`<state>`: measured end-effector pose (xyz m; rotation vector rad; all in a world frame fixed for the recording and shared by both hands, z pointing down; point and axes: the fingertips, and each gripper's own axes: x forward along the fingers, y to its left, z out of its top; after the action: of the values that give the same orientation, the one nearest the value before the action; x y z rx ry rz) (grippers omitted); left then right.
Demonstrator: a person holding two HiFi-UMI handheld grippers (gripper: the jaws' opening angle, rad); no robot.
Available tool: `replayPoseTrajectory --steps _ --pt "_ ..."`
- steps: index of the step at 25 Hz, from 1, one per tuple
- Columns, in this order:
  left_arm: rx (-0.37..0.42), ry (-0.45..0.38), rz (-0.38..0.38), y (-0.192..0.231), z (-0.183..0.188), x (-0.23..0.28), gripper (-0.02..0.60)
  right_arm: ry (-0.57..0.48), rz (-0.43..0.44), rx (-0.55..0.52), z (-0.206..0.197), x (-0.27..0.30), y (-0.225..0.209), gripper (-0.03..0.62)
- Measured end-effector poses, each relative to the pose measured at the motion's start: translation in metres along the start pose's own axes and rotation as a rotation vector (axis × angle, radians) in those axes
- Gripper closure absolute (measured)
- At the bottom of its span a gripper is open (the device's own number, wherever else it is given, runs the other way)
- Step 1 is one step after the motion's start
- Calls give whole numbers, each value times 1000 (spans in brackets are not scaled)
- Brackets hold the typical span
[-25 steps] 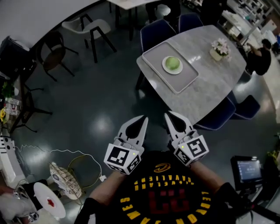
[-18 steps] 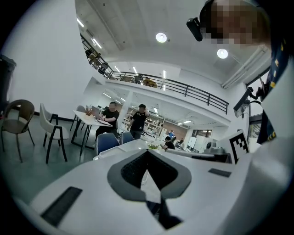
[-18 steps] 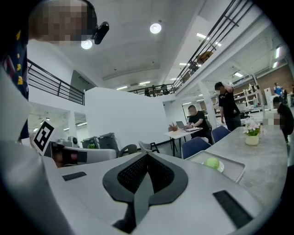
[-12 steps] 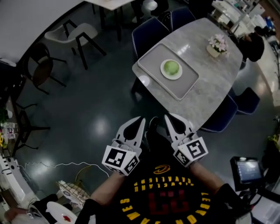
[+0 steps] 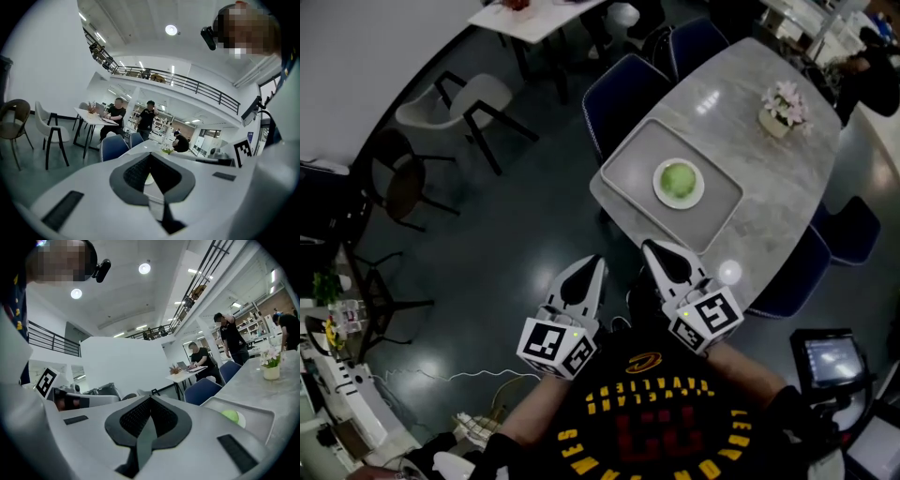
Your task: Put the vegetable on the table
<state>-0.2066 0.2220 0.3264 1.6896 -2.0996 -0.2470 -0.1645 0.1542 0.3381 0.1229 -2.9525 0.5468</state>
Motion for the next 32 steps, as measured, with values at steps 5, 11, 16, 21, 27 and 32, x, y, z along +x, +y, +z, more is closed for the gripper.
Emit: replayPoseTrajectory --steps 5,11,16,21,27,32 --pt "9 18 -33 2 22 55 580 -1 -49 17 27 18 -53 588" --pt "17 55 -104 -7 33 131 580 -19 -163 83 46 15 -134 588" --pt "34 133 -185 -22 25 170 580 -60 -268 153 48 -4 -175 588" --pt "70 240 -298 -51 10 215 580 -79 -394 253 41 -32 -217 588" --pt "82 364 -388 -53 -10 255 580 -64 -548 360 17 -52 -259 588" --pt "106 446 -403 -31 -26 279 580 -42 -638 457 -5 -58 -275 588"
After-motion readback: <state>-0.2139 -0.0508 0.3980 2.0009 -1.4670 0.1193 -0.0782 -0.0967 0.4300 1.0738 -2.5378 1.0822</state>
